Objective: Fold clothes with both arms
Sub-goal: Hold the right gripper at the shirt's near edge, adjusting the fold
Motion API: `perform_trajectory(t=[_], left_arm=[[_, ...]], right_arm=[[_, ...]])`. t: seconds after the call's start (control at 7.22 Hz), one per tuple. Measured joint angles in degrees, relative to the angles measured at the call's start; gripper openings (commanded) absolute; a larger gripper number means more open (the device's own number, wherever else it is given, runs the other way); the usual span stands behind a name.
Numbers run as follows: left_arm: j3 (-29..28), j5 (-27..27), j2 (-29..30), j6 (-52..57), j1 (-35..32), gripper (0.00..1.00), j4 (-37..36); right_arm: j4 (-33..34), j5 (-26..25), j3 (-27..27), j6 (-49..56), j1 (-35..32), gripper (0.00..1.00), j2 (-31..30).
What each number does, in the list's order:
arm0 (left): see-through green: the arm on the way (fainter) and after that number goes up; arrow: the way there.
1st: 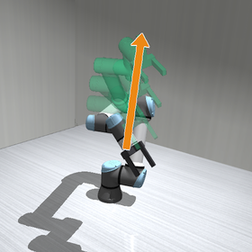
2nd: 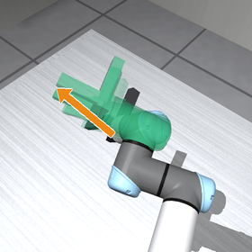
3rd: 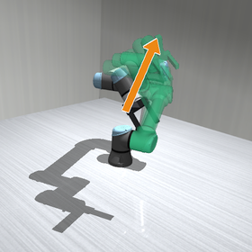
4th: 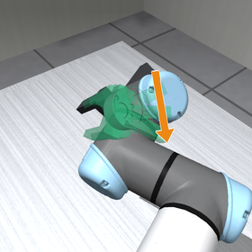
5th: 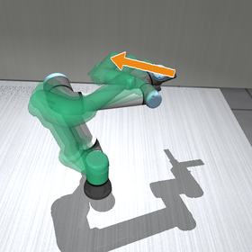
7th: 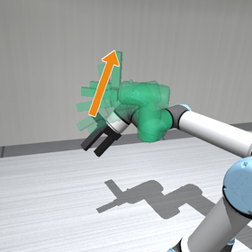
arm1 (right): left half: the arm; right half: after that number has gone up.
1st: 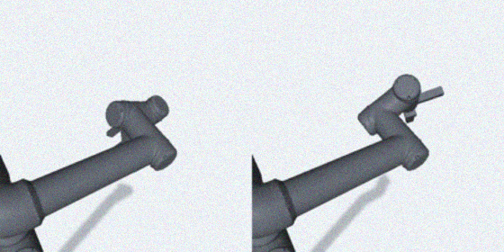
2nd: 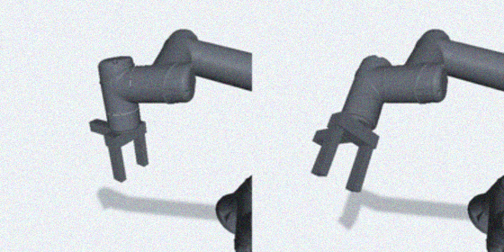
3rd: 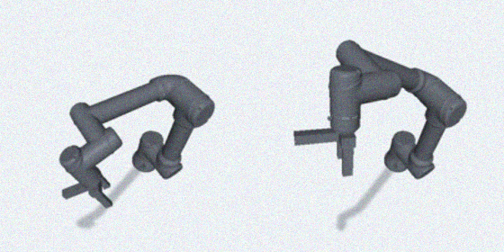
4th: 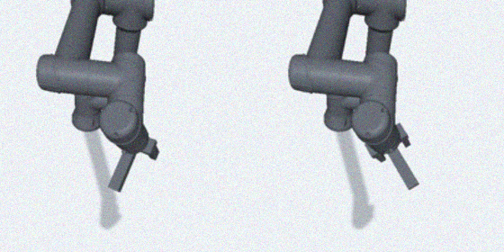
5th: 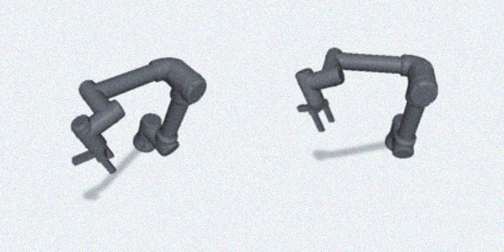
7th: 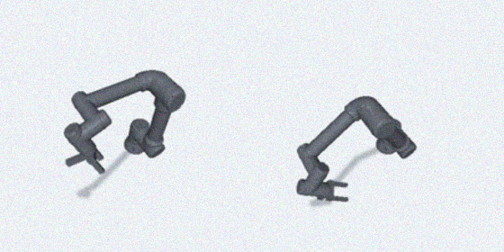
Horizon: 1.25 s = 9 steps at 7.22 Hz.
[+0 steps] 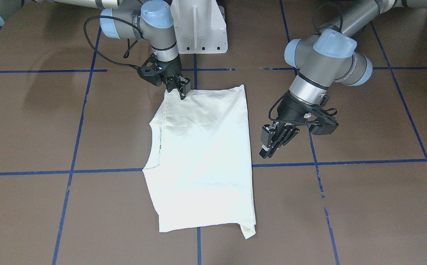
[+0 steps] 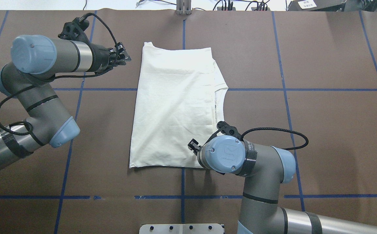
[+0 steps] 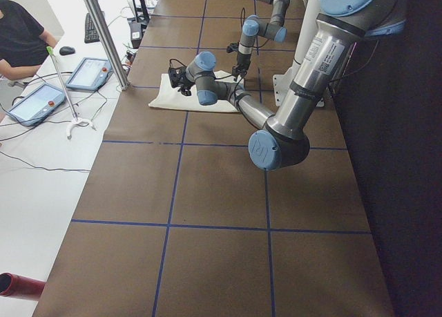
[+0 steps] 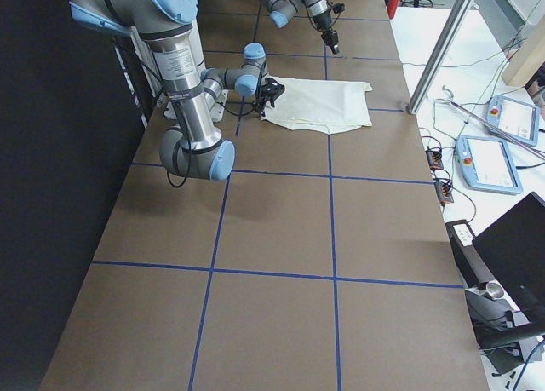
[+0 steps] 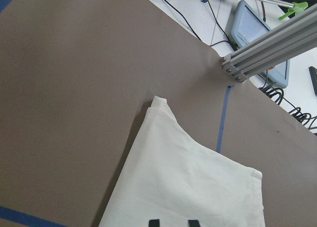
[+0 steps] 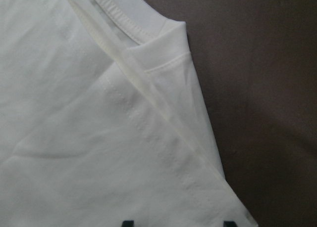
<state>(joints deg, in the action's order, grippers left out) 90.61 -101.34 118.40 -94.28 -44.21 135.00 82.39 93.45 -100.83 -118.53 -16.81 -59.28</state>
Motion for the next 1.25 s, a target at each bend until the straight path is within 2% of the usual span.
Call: perform_trajectory(t=[0.28,0.42,0.55,0.69,0.83,0.97,1.11,1.25], left_arm=[[0.00,0.00,-0.01,-0.03,0.00,0.31,0.00],[0.00,0.00,-0.01,-0.03,0.00,0.31,0.00],[0.00,0.02,-0.01,-0.03,0.00,0.31,0.00],[0.00,0.06,-0.01,-0.03,0.00,0.31,0.00],[0.03,0.08,-0.01,-0.03,0.00,0.31,-0.02],[0.14,0.08,-0.09,-0.03,0.00,0.31,-0.05],[0.28,0.09,-0.23,-0.03,0.00,0.31,-0.07],[0.40,0.09,-0.43,-0.03,0.00,0.31,-0.08]], right_arm=[[0.12,0.00,-0.17,-0.09,0.00,0.67,-0.59],[0.13,-0.01,-0.13,-0.11,-0.02,0.63,-0.80],[0.14,-0.04,-0.10,-0.11,-0.09,0.45,-0.85],[0.16,-0.12,-0.08,-0.14,-0.10,0.34,-0.83],[0.20,-0.22,-0.05,-0.29,-0.10,0.30,-0.83],[0.24,-0.26,-0.03,-0.54,-0.08,0.13,-0.92],[0.36,-0.28,-0.09,-0.73,-0.04,0.00,-0.98],[0.54,-0.28,-0.20,-0.82,-0.01,0.00,-0.97]])
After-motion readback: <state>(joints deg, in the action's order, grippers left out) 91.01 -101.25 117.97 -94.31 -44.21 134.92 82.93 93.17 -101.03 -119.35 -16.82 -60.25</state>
